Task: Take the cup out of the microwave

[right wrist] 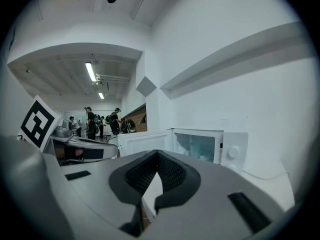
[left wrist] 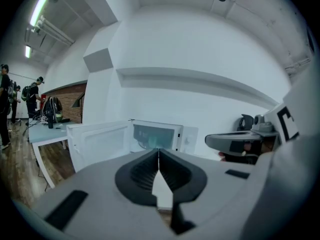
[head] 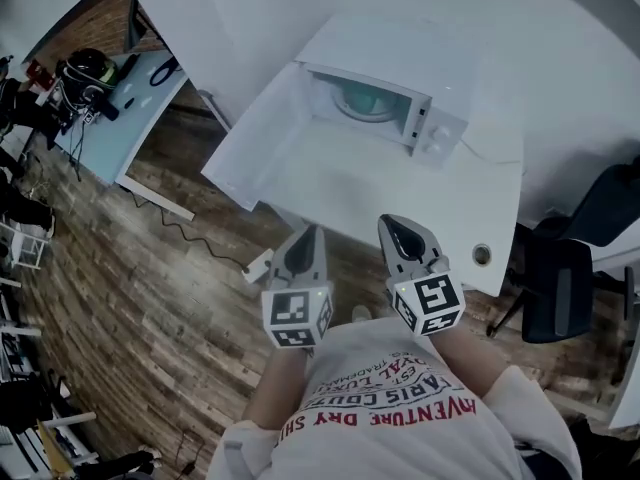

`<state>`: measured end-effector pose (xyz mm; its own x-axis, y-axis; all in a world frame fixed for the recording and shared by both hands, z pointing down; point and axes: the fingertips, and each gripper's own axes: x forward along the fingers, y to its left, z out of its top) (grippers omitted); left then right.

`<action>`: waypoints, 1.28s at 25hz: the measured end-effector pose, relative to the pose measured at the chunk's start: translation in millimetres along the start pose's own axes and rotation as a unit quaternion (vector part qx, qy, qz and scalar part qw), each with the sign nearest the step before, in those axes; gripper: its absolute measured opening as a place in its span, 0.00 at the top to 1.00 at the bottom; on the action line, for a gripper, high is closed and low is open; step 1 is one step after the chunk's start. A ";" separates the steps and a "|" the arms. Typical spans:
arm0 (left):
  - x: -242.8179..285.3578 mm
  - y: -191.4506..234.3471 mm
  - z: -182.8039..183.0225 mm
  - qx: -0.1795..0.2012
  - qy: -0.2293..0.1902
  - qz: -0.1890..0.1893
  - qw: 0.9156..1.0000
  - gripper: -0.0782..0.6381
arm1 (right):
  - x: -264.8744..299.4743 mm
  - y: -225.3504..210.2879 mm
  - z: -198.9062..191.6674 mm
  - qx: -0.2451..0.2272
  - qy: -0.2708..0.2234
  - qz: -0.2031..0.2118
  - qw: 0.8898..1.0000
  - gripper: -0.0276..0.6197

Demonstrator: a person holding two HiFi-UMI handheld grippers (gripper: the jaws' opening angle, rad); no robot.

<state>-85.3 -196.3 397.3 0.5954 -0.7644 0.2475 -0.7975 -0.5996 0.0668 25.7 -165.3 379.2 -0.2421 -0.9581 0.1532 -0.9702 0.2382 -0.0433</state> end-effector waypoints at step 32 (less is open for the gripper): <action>319.1 27.4 7.5 0.059 0.070 -0.215 0.972 0.88 | 178.4 -167.5 -17.0 0.057 0.065 -0.191 0.978 0.95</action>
<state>83.5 -458.4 470.9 0.8457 -0.4017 0.3514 -0.4558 -0.8861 0.0841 144.9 -373.4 430.6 0.1325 -0.9435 0.3037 -0.9848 -0.1601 -0.0679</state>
